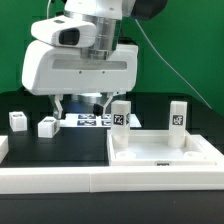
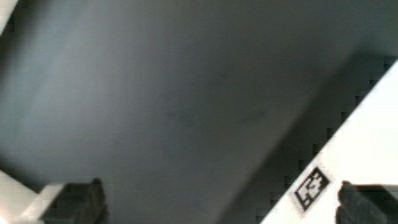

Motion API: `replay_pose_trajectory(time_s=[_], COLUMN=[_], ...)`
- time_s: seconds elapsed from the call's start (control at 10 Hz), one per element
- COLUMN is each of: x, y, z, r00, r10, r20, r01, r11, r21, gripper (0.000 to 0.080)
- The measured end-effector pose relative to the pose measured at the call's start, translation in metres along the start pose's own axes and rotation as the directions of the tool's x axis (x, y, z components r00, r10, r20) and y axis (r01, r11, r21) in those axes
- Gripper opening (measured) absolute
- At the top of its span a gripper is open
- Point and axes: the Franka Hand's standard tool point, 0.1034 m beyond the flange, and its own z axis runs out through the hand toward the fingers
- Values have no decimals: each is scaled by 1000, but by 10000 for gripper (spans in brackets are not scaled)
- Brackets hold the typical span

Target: Assemble square table

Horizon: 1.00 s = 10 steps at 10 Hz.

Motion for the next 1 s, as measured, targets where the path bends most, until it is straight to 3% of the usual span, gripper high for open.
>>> replay_pose_trajectory(time_s=[0.1,0.2,0.4,0.9,1.0], x=[-20,-45,-64,-60,-72], y=[10,18,21,19,17], z=[4,9,17,16,21], r00=[994,970,905,870,857], r10=[109,244,424,492,513], r20=[-7,6,35,41,50], r01=[-108,-244,-425,-493,-515], r11=[993,967,898,863,849], r21=[47,78,114,109,118], gripper=[649,649,649,649,649])
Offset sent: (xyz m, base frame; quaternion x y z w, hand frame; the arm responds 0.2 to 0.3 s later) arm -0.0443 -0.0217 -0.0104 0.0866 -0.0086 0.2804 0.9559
